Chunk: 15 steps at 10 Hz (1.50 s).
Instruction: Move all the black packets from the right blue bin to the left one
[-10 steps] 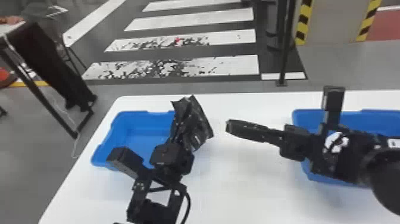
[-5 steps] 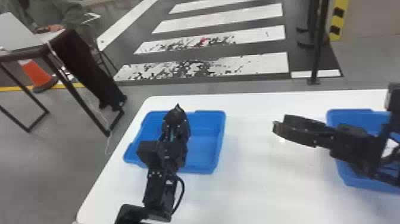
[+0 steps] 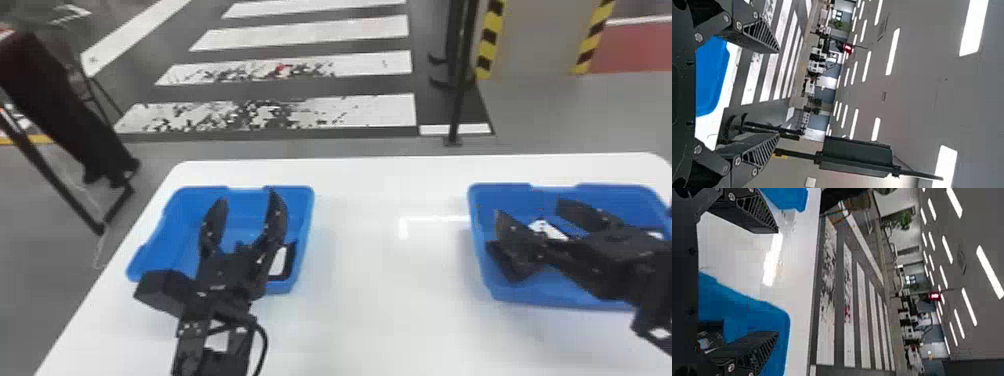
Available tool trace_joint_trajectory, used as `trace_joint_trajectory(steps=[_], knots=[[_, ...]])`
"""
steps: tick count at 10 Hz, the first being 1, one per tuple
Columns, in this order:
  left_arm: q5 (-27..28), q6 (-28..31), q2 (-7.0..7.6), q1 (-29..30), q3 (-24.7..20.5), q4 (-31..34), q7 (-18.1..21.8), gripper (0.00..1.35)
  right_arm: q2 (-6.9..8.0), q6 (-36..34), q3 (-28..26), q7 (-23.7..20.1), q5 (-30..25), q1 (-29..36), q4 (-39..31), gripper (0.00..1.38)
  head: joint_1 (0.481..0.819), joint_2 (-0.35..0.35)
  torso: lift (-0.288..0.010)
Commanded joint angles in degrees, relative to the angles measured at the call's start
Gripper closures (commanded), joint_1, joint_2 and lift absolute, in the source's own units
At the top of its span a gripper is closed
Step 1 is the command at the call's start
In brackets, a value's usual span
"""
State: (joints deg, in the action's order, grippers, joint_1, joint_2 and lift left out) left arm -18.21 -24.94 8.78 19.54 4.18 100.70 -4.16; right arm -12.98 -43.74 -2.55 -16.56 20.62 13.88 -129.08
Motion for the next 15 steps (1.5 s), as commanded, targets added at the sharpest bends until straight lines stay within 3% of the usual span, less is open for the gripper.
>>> trace_joint_trajectory(steps=[1, 3, 5, 9, 15], knots=[[-1.21, -0.52, 0.01, 1.41, 1.07, 1.6, 0.55, 0.24, 0.33, -3.08, -1.56, 1.97, -1.43, 1.45, -0.79, 0.12, 0.695, 0.117, -0.168], [-2.12, -1.5, 0.36, 1.97, 3.59, 3.43, 0.91, 0.24, 0.24, -3.5, -1.79, 2.41, -3.48, -3.19, 6.81, 0.12, 0.695, 0.072, -0.168], [-2.24, -1.22, 0.72, 1.83, 4.84, 3.85, 0.99, 0.24, -0.02, -2.24, -1.79, -0.23, -4.51, -9.38, 16.37, 0.12, 0.695, 0.016, -0.168], [-2.35, -0.94, 0.72, 1.83, 5.18, 3.85, 1.17, 0.24, -0.55, -1.81, 0.5, -0.84, -7.83, -16.83, 26.07, 0.13, 0.695, -0.027, -0.168], [-2.47, -0.38, 0.89, 1.83, 5.07, 3.85, 1.35, 0.24, -0.82, -2.8, 2.33, -2.07, -10.11, -19.36, 31.7, 0.17, 0.695, -0.024, -0.168]])
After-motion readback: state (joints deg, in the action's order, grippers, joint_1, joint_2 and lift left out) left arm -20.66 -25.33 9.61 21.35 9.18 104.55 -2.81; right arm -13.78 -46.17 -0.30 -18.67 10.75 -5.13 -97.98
